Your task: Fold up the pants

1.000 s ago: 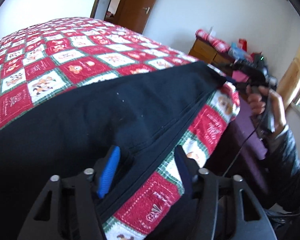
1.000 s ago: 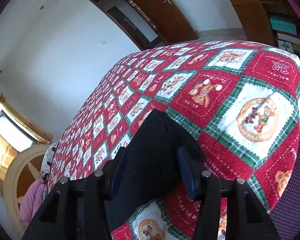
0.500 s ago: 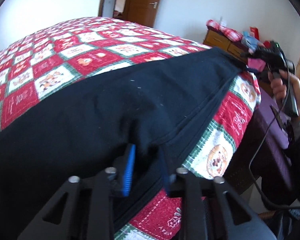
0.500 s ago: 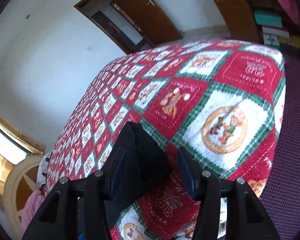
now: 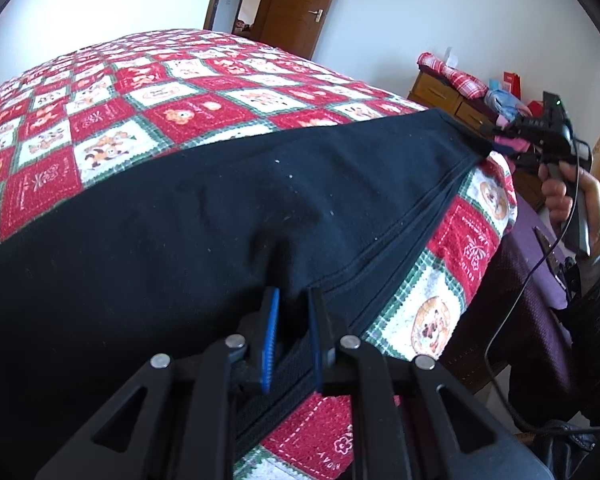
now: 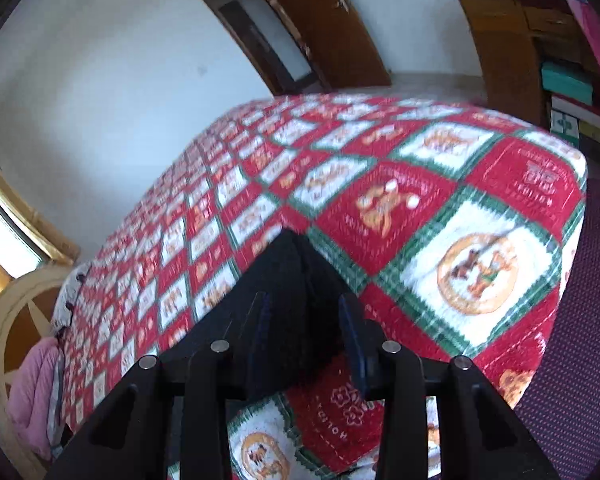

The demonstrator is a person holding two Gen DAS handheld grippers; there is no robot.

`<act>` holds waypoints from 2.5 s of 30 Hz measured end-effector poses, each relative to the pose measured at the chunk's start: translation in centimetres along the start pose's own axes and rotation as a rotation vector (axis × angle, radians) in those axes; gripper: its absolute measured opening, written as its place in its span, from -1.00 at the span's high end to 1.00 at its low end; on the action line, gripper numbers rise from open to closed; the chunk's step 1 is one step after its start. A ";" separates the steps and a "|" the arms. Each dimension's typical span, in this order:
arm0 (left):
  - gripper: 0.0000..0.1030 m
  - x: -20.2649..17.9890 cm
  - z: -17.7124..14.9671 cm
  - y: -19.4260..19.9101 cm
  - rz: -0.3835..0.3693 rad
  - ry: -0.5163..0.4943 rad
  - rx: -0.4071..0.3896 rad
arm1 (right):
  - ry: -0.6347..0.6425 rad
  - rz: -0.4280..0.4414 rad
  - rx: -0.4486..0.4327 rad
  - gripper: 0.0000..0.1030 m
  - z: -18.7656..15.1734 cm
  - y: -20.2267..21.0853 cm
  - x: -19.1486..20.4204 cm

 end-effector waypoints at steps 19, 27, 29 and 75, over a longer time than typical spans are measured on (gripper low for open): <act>0.71 -0.6 -1.0 0.3 -0.064 0.018 0.017 | 0.110 -0.116 -0.070 0.88 0.1 -1.4 -0.4; 0.71 -1.0 -0.9 1.4 -0.109 0.026 -0.002 | 0.078 -0.222 -0.155 0.12 0.4 0.3 -1.6; 0.71 -0.6 -0.9 1.5 -0.104 0.043 -0.017 | 0.086 -0.222 -0.214 0.12 0.5 1.9 -1.0; -0.43 10.0 -7.4 9.9 0.264 0.270 -0.234 | 0.445 0.655 0.763 0.12 -17.7 -21.0 40.7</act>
Point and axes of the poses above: each gripper's, at about its wrist camera, not at the fingertips, and y roughly against the way its jaws point, x to its left, z to its top, the point moved 1 cm from there along -y, roughly the way its jaws point, and after that the axes turned 3 degrees about y, right-handed, at the moved point
